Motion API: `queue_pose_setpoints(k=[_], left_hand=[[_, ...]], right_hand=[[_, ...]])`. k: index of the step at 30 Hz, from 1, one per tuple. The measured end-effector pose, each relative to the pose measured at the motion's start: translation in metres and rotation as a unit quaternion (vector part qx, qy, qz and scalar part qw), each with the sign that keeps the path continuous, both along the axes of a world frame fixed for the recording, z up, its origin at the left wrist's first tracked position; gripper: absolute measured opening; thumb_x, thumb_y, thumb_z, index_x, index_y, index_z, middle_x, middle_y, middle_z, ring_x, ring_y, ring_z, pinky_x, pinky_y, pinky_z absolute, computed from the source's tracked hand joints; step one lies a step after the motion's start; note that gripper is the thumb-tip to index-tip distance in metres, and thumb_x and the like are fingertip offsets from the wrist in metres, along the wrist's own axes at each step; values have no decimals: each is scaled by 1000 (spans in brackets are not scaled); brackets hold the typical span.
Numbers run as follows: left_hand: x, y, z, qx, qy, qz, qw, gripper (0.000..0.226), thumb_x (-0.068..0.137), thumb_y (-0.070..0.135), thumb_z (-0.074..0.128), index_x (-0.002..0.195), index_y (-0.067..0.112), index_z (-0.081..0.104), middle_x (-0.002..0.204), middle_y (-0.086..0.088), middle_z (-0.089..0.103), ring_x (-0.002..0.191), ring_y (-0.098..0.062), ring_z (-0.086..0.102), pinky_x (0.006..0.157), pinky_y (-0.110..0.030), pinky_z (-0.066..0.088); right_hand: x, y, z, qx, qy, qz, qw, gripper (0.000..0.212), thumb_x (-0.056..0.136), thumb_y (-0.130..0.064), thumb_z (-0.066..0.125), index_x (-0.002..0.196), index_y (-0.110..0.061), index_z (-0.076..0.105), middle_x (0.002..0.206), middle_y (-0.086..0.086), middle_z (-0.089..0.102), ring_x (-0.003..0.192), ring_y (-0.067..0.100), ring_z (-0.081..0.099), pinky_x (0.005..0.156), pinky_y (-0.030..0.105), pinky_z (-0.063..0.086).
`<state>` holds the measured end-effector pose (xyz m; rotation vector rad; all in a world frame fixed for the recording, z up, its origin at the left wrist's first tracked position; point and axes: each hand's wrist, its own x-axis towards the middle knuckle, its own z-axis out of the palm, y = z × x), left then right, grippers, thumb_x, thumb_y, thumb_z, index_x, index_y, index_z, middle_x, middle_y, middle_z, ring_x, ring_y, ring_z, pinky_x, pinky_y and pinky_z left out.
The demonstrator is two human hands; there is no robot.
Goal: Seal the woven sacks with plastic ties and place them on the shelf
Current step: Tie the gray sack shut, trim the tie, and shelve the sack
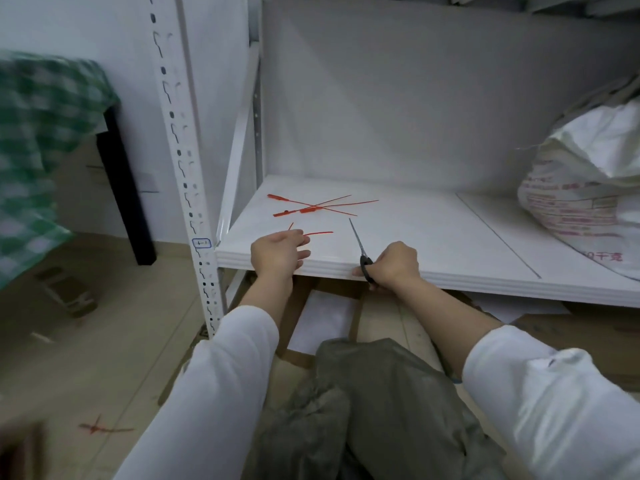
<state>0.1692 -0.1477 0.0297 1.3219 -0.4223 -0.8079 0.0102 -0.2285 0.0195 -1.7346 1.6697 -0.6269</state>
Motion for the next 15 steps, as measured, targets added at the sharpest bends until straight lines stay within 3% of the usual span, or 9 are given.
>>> queue_pose_setpoints(k=[7,10,11,12,13,14,15], left_hand=[[27,-39,-31,21,25,4,999,24,94,2,54,116,-1,64,112,-15,69,103,-30,67,60,-20,50],[35,-63,-45,2,69,-15,998,25,94,8,52,109,25,62,114,-13,68,81,-11,67,50,-14,49],[39,-73,-50,26,54,-30,998,31,94,9,52,111,34,58,122,-11,64,85,-9,66,53,-12,50],[41,-78,-48,85,48,-20,995,39,93,8,53,120,35,54,136,-9,55,102,-10,62,64,-12,52],[41,-84,-54,165,-78,-12,983,51,91,5,54,135,30,47,147,-7,42,125,-15,50,79,-17,52],[39,-87,-55,236,-292,-32,926,63,88,3,56,144,25,38,153,-6,31,138,-21,35,90,-23,49],[39,-93,-56,258,-403,-57,876,68,87,3,58,147,23,34,155,-4,26,142,-23,27,91,-25,48]], right_hand=[[49,-35,-11,-31,40,-13,999,35,68,-31,85,73,-7,61,58,6,64,40,13,60,49,25,52],[63,-48,-16,-27,39,-22,999,33,68,-31,84,76,-8,63,61,6,67,39,12,60,47,22,49],[67,-52,-18,-25,39,-25,999,32,69,-32,83,76,-8,62,64,6,69,39,12,60,44,20,46],[70,-55,-19,-25,38,-27,999,32,70,-32,83,75,-9,61,68,7,70,40,11,60,43,19,43],[72,-60,-21,-24,38,-30,999,33,71,-33,83,73,-10,59,71,7,71,41,12,60,42,19,42],[74,-63,-21,-23,39,-35,998,34,71,-33,83,72,-10,58,73,8,72,43,12,61,42,19,42],[76,-67,-23,-22,33,-39,998,35,70,-33,84,72,-10,57,74,8,71,43,13,61,41,19,43]])
